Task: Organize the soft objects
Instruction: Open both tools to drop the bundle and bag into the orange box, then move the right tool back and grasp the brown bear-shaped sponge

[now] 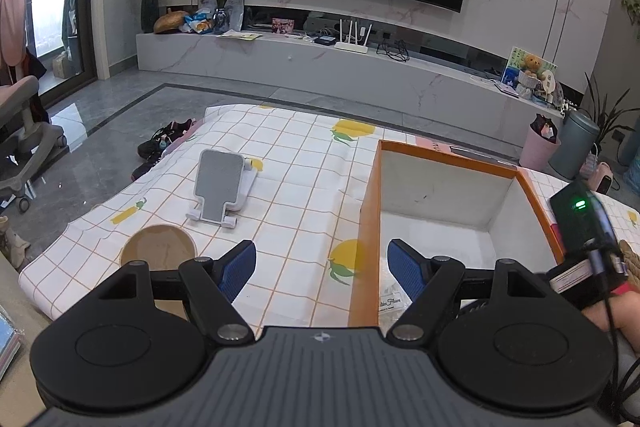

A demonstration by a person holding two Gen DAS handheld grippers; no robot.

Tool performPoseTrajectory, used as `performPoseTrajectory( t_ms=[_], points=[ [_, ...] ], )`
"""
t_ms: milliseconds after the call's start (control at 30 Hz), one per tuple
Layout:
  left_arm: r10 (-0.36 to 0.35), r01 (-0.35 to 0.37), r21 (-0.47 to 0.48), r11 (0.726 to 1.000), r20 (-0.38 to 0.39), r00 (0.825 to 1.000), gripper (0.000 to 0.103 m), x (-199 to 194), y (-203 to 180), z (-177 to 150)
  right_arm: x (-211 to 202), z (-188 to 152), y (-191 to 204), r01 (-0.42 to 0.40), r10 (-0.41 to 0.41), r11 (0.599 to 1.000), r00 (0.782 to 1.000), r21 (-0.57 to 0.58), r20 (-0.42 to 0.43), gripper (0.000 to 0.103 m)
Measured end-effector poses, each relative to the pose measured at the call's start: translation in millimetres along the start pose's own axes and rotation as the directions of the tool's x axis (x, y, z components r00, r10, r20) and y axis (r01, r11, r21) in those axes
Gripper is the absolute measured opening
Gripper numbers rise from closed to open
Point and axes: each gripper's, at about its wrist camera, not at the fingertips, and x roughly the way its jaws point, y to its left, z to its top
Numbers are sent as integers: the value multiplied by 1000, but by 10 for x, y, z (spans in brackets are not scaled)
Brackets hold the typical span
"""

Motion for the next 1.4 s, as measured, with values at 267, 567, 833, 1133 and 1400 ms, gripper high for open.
performPoseTrajectory(
  t_ms=[267,567,833,1133,1400],
  points=[
    [-12,12,23,1000,-6,1000,88,-18,-145,1,-832,-371,-90,-93,96,995,960,-24,262,63],
    [-32,31,56,998,6,999,90,-152,-504,10,-1909,-885,-334,-66,89,996,856,-62,510,96],
    [-129,128,112,985,2,992,90,-228,-1074,-34,-2374,-1226,-1064,-1,-40,998,792,66,610,100],
    [-259,270,176,947,-84,962,90,-106,-1976,-434,-2153,-1438,-2143,77,-239,955,769,285,593,100],
    [-326,366,256,895,-185,927,90,177,-2596,-808,-1530,-1297,-2742,157,-319,918,840,365,440,100]
  ],
)
